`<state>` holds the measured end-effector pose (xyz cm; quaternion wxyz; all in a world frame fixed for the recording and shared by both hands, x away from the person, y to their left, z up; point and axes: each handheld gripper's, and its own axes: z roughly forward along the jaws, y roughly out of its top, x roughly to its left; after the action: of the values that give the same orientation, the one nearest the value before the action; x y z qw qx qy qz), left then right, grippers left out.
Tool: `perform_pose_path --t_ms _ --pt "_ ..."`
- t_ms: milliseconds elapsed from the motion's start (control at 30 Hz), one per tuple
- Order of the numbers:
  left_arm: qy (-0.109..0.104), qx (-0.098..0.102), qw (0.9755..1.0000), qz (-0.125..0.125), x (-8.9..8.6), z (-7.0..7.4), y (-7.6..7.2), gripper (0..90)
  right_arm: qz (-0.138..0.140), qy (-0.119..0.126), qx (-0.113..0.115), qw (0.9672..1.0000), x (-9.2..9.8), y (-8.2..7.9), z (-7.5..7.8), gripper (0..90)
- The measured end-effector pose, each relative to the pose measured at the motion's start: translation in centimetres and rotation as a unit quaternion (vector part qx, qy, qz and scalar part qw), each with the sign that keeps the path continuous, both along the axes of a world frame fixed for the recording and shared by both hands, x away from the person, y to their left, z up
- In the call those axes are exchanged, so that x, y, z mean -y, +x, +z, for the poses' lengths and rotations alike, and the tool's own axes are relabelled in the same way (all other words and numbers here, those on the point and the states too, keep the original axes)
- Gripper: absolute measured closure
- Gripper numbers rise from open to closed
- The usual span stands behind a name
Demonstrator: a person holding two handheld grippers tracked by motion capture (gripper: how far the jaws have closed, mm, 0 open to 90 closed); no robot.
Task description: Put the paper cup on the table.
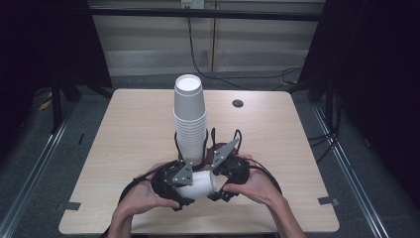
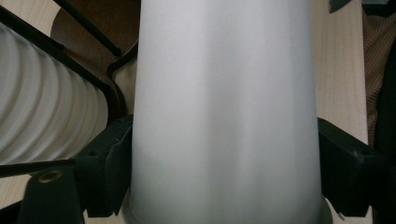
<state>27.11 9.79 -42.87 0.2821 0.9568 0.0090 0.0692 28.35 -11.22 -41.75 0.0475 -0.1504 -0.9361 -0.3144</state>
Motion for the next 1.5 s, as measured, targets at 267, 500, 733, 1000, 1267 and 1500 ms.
perform_pose_path --t_ms 267,500,733,1000,1267,1500 --pt "0.0 -0.004 1.0 -0.007 0.5 -0.2 -0.5 16.9 0.016 -0.011 -0.017 0.9996 -0.9 0.3 -0.3 16.5" --pt "-0.001 -0.003 1.0 -0.009 0.7 -0.3 -0.9 16.9 0.029 -0.01 -0.035 0.9989 -1.3 0.4 -0.6 20.7" --pt "-0.003 0.001 0.9999 -0.012 0.7 -0.1 -1.3 17.0 0.043 -0.001 -0.038 0.9983 -1.6 0.3 -0.7 20.2" --pt "-0.008 -0.005 0.9998 -0.018 0.6 -0.2 -1.0 16.2 0.039 0.003 -0.04 0.9984 -1.5 0.3 -0.7 22.1" --pt "-0.029 -0.007 0.9993 -0.021 0.3 -0.3 -0.6 14.0 0.036 0.004 -0.041 0.9985 -1.3 0.5 -0.5 23.2" --pt "-0.057 -0.011 0.998 -0.023 -0.2 0.2 -0.5 13.4 0.036 0.001 -0.04 0.9986 -1.3 0.3 -0.1 23.4"
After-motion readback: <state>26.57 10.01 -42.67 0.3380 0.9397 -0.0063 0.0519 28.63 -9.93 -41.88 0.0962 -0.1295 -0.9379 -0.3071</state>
